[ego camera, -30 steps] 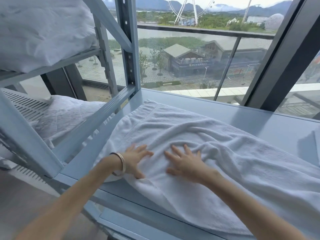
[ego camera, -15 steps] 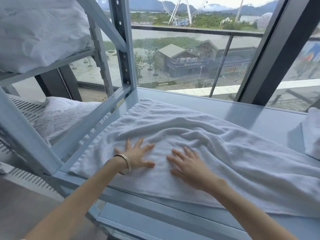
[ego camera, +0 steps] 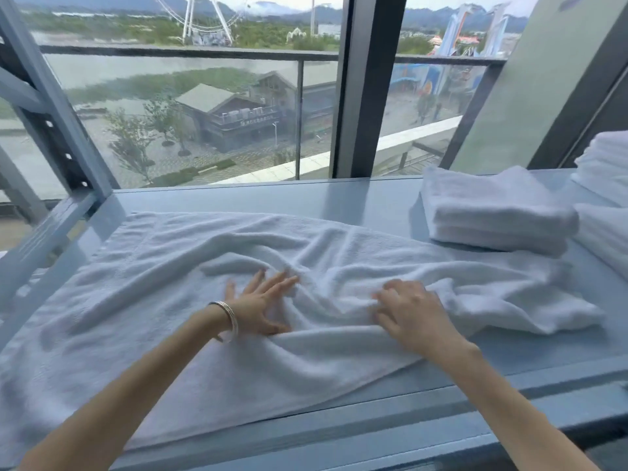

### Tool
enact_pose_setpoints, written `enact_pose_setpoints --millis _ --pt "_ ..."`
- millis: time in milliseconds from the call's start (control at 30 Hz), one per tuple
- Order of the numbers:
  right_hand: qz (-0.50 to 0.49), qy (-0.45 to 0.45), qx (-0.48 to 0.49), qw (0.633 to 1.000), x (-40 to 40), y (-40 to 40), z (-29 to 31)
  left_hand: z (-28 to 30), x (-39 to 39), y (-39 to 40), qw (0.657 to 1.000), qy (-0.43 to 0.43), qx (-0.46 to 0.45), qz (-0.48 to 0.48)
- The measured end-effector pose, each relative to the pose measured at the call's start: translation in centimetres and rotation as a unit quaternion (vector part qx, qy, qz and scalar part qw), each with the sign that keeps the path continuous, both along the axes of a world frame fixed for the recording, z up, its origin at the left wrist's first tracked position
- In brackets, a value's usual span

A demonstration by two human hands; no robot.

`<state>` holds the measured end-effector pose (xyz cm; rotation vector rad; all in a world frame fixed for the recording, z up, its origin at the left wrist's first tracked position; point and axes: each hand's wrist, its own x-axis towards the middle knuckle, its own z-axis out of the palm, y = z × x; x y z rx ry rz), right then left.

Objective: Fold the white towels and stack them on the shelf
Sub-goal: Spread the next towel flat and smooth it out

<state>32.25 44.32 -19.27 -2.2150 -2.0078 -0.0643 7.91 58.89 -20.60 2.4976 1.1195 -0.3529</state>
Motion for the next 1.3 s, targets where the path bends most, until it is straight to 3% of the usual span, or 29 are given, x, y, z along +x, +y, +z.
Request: enact_pose_setpoints --millis 100,167,233,300,333,400,467,533,667,800,833,900,967,1033,1100,1133,1200,1300 --pt "0.025 -0.041 -0.035 0.998 0.9 -1.4 -0.8 2.7 -0.5 2.0 0.994 0.101 -0.018 0.025" --pt "0.088 -0.003 -0.075 0.993 0.1 -1.2 -0.8 4.1 1.7 0.9 0.983 0.152 0.104 0.014" --pt "0.119 0.104 -0.080 0.984 0.1 -0.3 -0.4 4.6 5.5 -2.1 0.977 0.056 0.206 0.000" --pt "0.064 0.187 -0.027 0.980 1.9 0.7 0.4 4.0 9.2 -5.8 0.984 -0.059 0.164 -0.021" --pt "0.028 0.171 0.003 0.985 3.2 1.0 0.7 3.0 10.3 -7.0 0.989 -0.065 0.128 -0.044" --pt "-0.053 0.068 -0.021 0.996 5.9 1.4 0.6 1.1 11.3 -7.9 0.994 -0.001 0.084 -0.076" --pt "-0.145 -0.021 -0.112 0.983 8.7 1.4 0.7 0.2 10.7 -6.7 0.994 0.028 0.061 -0.086" --pt "-0.195 -0.016 -0.162 0.967 10.4 1.1 1.3 0.1 9.2 -5.1 0.994 0.043 0.057 -0.084" --pt "-0.134 0.012 -0.195 0.971 10.7 1.4 2.3 1.8 6.5 -3.3 0.991 0.119 0.031 -0.060" --pt "-0.107 0.221 -0.256 0.935 10.2 3.4 3.7 3.4 6.4 -4.3 0.984 0.156 0.025 -0.084" --pt "-0.093 0.211 -0.267 0.936 10.2 3.7 3.9 3.5 6.6 -4.8 0.985 0.141 0.028 -0.096" --pt "-0.058 0.108 -0.270 0.955 10.3 4.4 4.2 3.4 6.9 -5.7 0.991 0.071 0.022 -0.109" --pt "-0.042 0.097 -0.213 0.971 10.4 5.5 5.4 3.3 7.2 -6.5 0.992 0.002 0.048 -0.119" --pt "-0.055 0.133 -0.011 0.989 10.3 7.0 7.4 3.5 8.1 -6.6 0.981 -0.013 0.141 -0.133" --pt "-0.078 0.183 0.236 0.951 9.9 9.0 9.3 3.7 9.2 -6.0 0.967 -0.020 0.223 -0.126" --pt "-0.075 0.208 0.280 0.934 9.5 10.0 9.9 3.9 9.8 -5.5 0.960 -0.030 0.251 -0.119" --pt "-0.030 0.224 0.185 0.956 8.9 11.6 10.0 4.2 10.9 -4.7 0.953 -0.038 0.281 -0.104" --pt "0.021 0.140 -0.004 0.990 9.5 11.3 7.7 4.1 12.5 -4.5 0.958 -0.018 0.270 -0.101"
